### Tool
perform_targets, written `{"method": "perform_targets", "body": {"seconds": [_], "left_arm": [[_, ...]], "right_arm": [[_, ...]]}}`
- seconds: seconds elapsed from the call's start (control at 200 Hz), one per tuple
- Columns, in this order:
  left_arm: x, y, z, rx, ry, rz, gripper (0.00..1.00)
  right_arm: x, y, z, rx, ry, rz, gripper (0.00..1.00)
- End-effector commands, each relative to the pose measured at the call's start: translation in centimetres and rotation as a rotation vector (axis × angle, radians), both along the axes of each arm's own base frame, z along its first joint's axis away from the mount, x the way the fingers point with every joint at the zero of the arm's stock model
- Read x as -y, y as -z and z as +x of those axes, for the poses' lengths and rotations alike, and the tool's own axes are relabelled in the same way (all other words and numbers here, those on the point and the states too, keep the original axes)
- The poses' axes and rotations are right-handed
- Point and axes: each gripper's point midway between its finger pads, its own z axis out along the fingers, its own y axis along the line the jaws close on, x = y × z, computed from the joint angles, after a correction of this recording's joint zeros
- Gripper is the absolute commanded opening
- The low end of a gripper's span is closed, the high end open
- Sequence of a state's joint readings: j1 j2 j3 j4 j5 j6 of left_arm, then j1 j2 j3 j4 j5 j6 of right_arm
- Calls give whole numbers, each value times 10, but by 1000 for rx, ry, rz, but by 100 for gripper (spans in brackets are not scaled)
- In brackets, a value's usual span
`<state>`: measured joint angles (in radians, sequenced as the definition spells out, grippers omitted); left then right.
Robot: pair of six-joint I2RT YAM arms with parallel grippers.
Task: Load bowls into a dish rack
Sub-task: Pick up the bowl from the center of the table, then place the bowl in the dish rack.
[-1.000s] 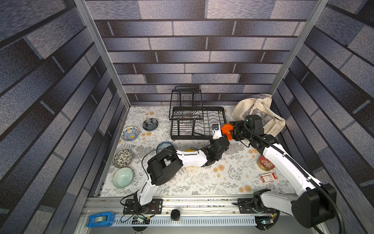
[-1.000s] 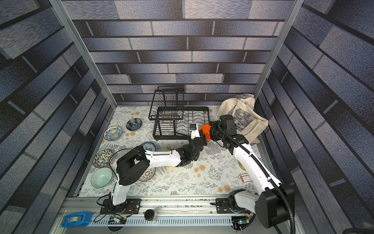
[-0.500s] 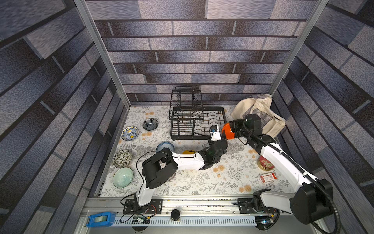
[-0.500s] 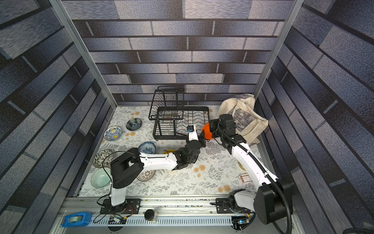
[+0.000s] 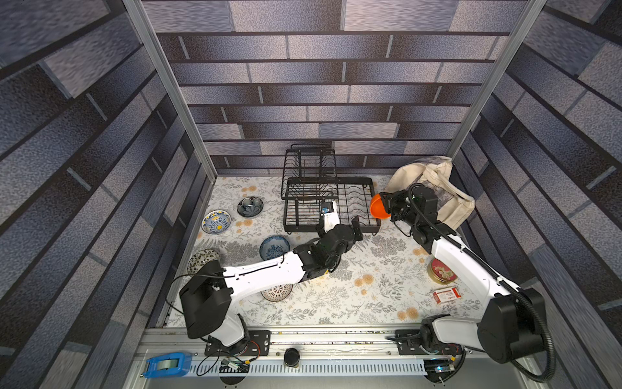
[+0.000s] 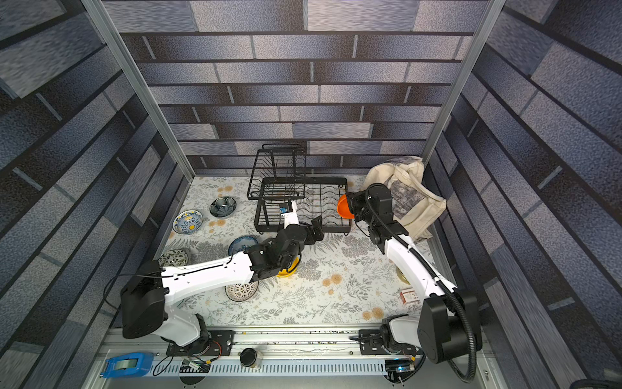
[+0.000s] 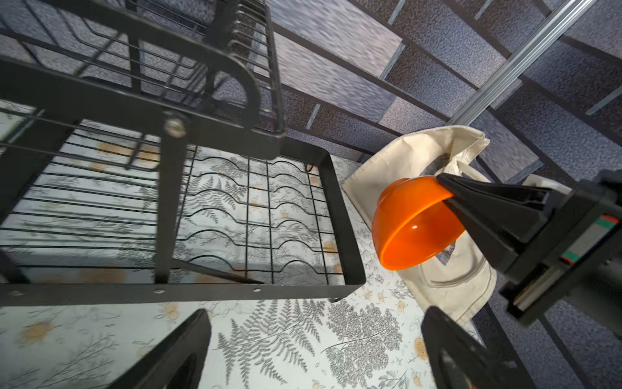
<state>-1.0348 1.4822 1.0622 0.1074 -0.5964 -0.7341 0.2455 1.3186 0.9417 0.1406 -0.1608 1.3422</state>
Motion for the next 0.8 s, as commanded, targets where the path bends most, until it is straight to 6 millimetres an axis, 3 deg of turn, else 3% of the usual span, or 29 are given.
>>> {"method": "perform_targets", "body": {"seconds": [0.0,0.185,0.266,0.431,0.511,0.646,0.706,0.726,0.797], "left_arm": [[-33,6,-24,-94,34,66,100],[-95,-9,-40,-128,24,103,100],[-137,-10,-40,-158,-47,99,100],[-219,-12,-35,-202,-174,-40,100],[-248,-4,-27,-254,-215,-154,100],[-281,22,-3,-357,-262,-388,100],[-284,29,11,-377,-251,-458,100],[-284,31,16,-384,-246,-470,100],[-283,36,31,-406,-234,-496,100]], "right_arm": [[-14,-41,11,190,-87,-17,0],[-23,-42,22,261,-133,-36,0],[-23,-36,27,266,-130,-53,0],[-32,-31,41,312,-142,-45,0],[-42,-29,50,337,-160,-28,0],[-60,-24,65,357,-189,-6,0],[-68,-12,71,350,-198,-2,0],[-72,-25,76,380,-194,4,0],[-80,-17,84,376,-185,6,0]]}}
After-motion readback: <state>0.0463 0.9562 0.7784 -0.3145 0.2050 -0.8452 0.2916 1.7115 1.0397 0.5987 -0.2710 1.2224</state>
